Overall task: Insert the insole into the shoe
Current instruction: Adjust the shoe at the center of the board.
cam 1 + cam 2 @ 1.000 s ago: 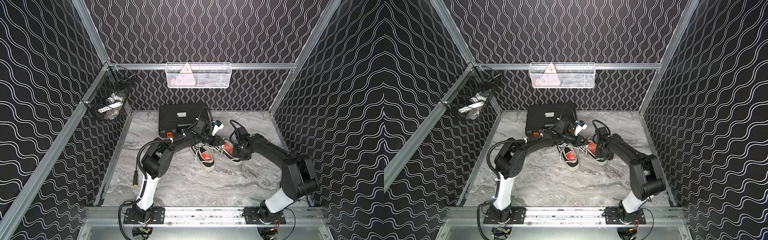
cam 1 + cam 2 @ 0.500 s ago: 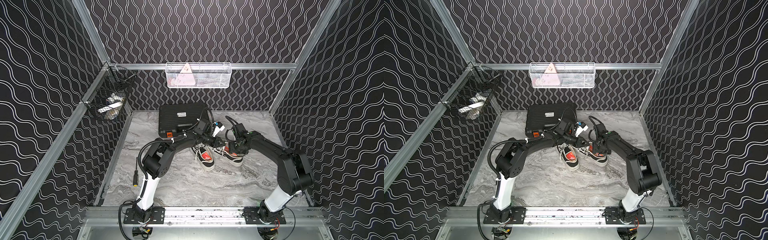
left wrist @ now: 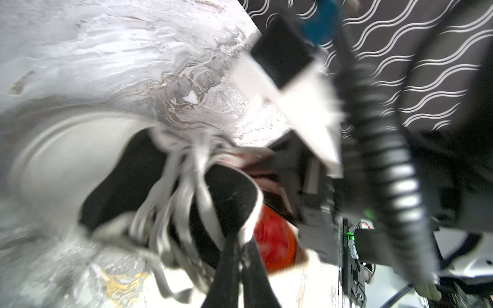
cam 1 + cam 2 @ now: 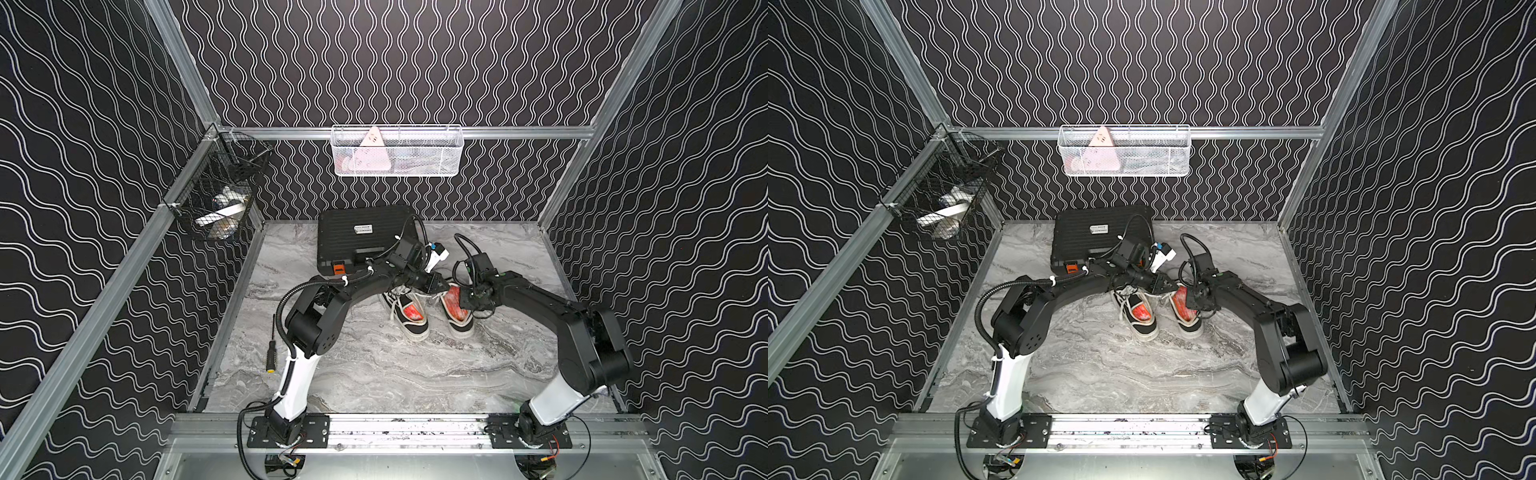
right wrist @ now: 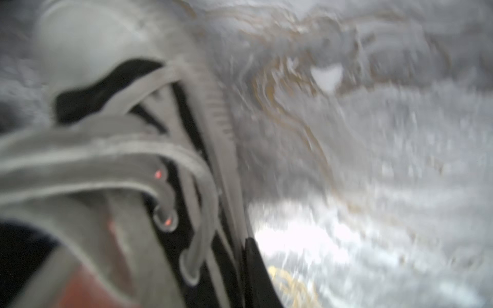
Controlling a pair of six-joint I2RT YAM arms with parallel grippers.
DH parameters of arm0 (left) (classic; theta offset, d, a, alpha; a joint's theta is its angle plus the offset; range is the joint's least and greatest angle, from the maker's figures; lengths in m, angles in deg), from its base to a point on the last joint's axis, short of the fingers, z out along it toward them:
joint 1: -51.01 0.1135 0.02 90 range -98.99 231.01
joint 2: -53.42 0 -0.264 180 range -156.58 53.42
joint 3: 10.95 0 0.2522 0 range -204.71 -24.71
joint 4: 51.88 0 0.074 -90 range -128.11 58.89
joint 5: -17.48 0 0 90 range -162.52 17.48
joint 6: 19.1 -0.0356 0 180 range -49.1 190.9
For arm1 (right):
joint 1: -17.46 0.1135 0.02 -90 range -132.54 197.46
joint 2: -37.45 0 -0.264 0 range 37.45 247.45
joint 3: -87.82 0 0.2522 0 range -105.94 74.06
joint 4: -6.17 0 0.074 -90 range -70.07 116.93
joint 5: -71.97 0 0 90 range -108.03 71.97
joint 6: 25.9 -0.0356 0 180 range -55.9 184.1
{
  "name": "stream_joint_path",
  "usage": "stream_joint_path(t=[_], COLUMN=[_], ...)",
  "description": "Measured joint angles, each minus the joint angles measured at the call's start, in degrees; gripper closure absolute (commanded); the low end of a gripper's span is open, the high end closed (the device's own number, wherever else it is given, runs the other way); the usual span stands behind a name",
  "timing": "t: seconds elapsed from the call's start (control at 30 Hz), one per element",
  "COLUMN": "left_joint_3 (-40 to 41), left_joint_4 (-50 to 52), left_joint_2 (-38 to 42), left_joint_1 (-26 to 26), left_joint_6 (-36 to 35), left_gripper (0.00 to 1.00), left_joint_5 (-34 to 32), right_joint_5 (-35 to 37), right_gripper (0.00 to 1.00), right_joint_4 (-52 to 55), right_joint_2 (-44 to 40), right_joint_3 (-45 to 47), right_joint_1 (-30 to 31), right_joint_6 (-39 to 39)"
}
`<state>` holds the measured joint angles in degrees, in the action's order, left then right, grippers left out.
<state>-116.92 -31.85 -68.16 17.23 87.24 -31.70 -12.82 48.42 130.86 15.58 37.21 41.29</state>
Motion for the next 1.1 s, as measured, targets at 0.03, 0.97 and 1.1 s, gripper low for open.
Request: stream_joint_path(t=[0.03, 0.97, 1.1], left_joint_3=[-0.7, 19.8, 21.2], left_joint_4=[1.0, 21.2, 21.0], left_joint_2=[0.5, 25.1, 24.9], left_joint_1=[0.0, 1.7, -1.0], left_joint_6=[0.4, 14.4, 18.0], left_gripper=[0.70, 0.63, 0.62], left_joint_5=[-0.6, -34.1, -36.3], right_joint_5=[0.0, -4.4, -4.4], right_gripper=[0.86, 0.82, 0.82], right_joint_4=[-0.1, -9.3, -8.3], right_joint_2=[-0.7, 7.3, 6.4], right_joint_3=[0.8, -5.6, -5.4], right_joint_1=[0.0, 2.6, 2.6], right_joint_6=[-2.1, -6.1, -6.1])
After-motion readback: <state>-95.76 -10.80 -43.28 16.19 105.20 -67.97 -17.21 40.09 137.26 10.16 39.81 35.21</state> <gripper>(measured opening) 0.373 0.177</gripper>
